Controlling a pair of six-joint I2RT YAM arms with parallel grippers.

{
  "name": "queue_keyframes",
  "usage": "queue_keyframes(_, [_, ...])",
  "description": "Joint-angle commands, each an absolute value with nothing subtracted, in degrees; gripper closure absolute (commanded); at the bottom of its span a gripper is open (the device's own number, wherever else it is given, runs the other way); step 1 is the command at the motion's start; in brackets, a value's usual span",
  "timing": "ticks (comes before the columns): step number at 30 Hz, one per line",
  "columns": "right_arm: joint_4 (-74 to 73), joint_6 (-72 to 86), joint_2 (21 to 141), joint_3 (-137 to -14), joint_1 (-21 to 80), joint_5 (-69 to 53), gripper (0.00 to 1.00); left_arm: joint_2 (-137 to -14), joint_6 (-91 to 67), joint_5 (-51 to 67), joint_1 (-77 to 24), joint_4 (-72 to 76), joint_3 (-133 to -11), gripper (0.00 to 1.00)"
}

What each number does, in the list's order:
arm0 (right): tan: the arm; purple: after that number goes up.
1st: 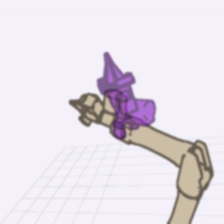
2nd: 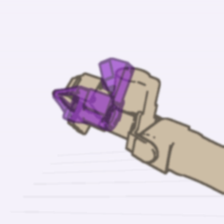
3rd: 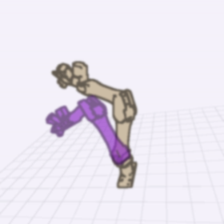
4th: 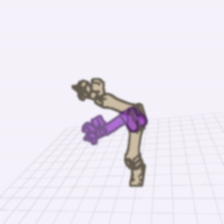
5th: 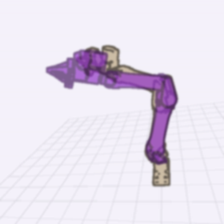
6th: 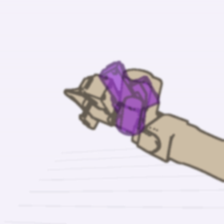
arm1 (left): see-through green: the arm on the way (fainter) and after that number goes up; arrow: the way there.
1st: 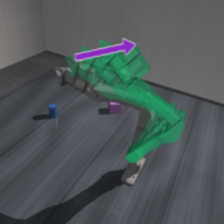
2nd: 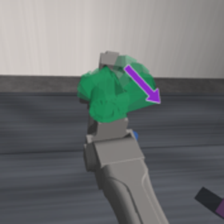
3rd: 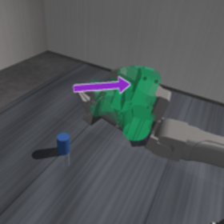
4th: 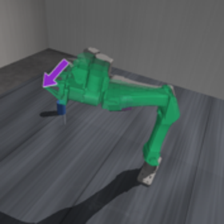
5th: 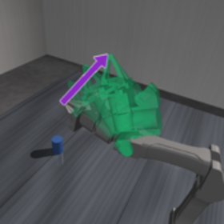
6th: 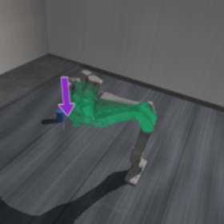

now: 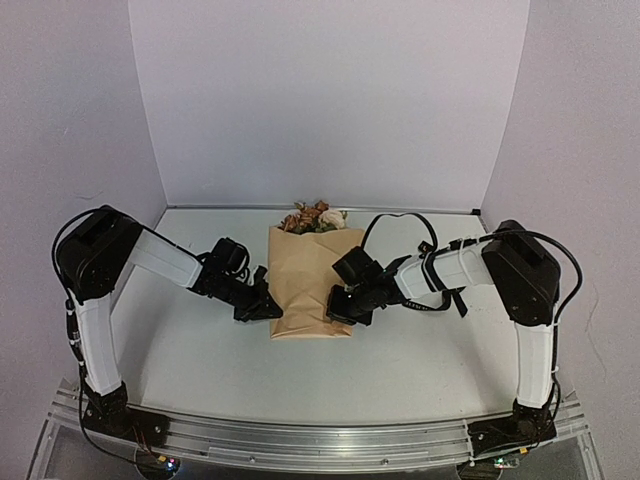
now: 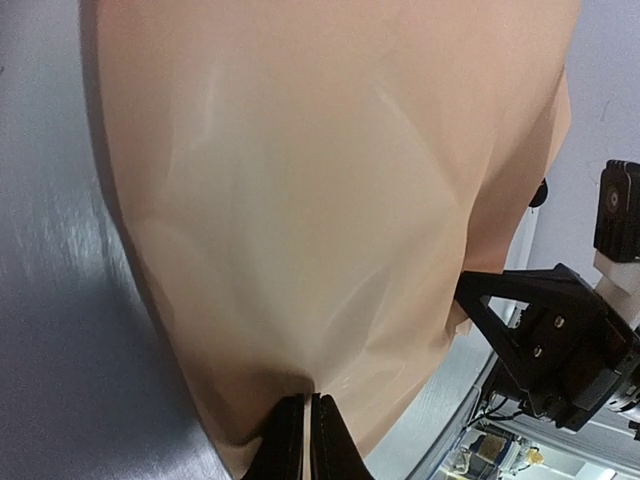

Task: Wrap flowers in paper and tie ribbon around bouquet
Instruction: Press the fold line of the folded wrapping paper.

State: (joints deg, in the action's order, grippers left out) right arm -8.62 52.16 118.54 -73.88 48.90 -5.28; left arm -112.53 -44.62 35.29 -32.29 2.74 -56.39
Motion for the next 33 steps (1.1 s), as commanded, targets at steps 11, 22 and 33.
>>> queue_keyframes(11, [-10.37,52.29,120.72,-74.61,49.1,-5.01,1.0,-120.64,-49.34,29.99,-26.43,3.62,-64.68,0.94])
queue_keyframes(22, [-10.37,51.93,120.64,-73.7,49.06,-5.25,1.0,-130.95,-48.46,30.39,-22.36,0.41,-79.62,0.93])
queue_keyframes(33, [-10.37,51.53,120.93,-73.38,49.06,-5.81,1.0,-141.86,-49.6,28.77,-19.4,-4.3,-97.49,0.93])
